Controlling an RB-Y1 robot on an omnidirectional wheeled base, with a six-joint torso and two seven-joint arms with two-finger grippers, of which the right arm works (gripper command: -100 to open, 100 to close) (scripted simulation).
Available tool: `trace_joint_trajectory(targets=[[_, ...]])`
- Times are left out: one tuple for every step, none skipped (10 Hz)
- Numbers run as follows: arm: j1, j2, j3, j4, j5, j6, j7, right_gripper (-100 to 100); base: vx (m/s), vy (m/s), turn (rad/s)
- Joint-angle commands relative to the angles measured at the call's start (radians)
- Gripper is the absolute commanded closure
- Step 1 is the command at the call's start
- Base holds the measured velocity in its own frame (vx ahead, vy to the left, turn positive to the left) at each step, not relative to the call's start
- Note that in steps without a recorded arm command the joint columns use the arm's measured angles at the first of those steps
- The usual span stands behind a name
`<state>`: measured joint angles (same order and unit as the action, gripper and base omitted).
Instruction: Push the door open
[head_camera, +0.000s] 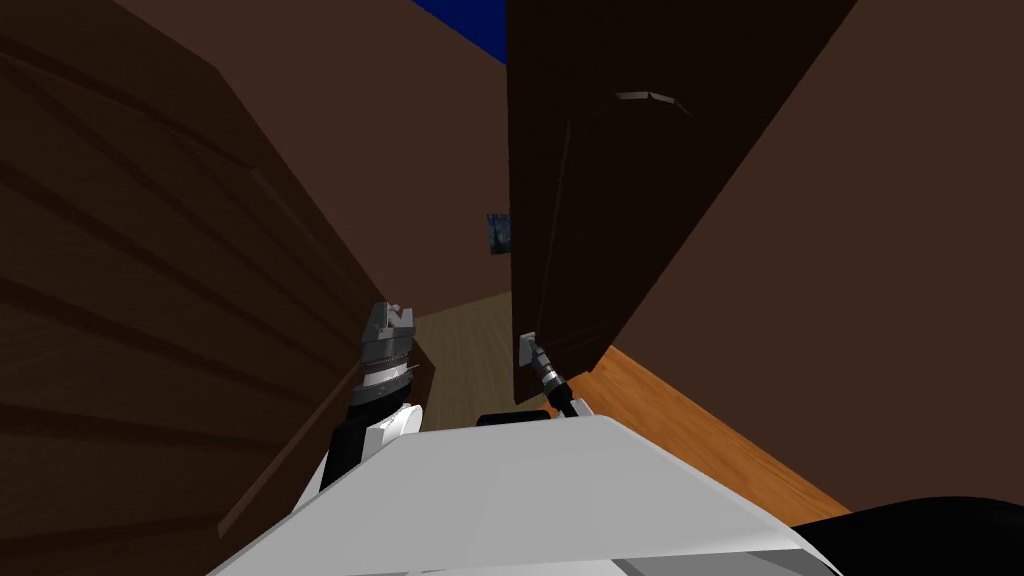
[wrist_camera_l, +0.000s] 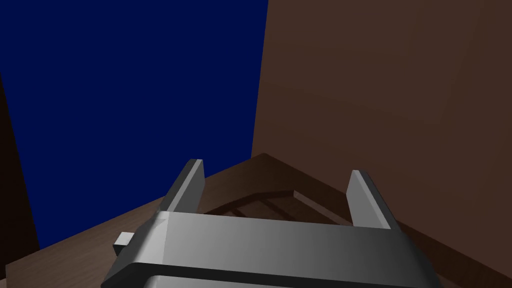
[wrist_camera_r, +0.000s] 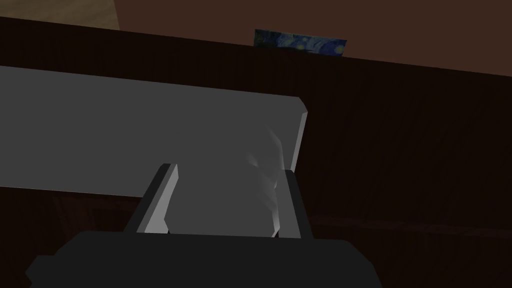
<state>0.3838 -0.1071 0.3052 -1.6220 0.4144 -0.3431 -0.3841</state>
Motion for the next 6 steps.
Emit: trace_joint_trajectory(targets=[[-0.013,0.001,-0.028,0.003,-0.008,0.002,0.006,100,0.125,0.104,-0.042],[-0.023,0.006,-0.046,0.011,-0.015,0.006,0.013,100,0.152,0.114,-0.094],[-0.028,0.008,-0.055,0.015,-0.019,0.008,0.016,100,0.153,0.109,-0.064],[-0.034,0.01,-0.064,0.019,-0.023,0.009,0.019,100,0.104,0.096,-0.06],[-0.039,0.013,-0.073,0.023,-0.027,0.011,0.023,100,0.084,0.087,-0.061],[-0.045,0.015,-0.083,0.028,-0.03,0.013,0.026,100,0.085,0.09,-0.072]])
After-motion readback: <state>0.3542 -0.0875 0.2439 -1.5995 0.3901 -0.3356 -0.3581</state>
